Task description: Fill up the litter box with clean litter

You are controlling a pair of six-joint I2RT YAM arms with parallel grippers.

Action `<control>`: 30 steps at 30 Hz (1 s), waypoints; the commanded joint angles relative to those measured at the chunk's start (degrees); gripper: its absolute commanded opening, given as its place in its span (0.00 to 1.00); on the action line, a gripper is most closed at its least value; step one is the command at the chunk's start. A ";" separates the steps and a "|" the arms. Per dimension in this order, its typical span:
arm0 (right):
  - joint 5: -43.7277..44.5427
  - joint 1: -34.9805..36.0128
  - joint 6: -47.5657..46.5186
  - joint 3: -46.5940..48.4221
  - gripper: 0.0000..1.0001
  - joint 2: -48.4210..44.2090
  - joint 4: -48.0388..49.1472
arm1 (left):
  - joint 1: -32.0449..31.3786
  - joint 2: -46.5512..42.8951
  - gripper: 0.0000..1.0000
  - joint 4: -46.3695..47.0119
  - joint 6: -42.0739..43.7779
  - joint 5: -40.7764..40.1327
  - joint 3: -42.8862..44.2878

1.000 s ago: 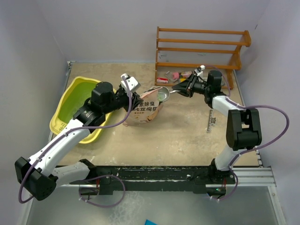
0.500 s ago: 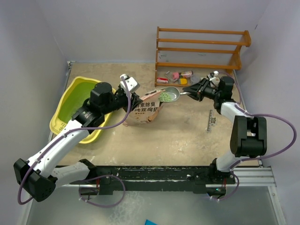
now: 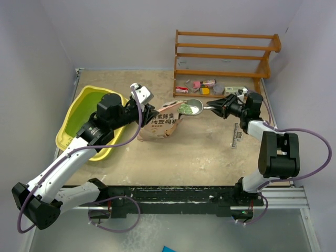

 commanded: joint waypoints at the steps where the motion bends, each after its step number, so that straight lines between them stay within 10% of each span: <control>1: 1.46 -0.41 5.63 -1.96 0.00 -1.70 8.07 | -0.17 -1.16 0.34 1.10 -1.19 0.65 1.21; 11: 0.25 -0.67 17.07 -5.75 0.00 2.44 27.99 | -0.16 -0.88 0.34 1.30 -1.63 1.03 1.03; 30: 3.31 -1.47 15.82 -2.83 0.00 -2.75 18.17 | -0.15 -2.88 0.34 -0.27 -1.86 0.30 1.49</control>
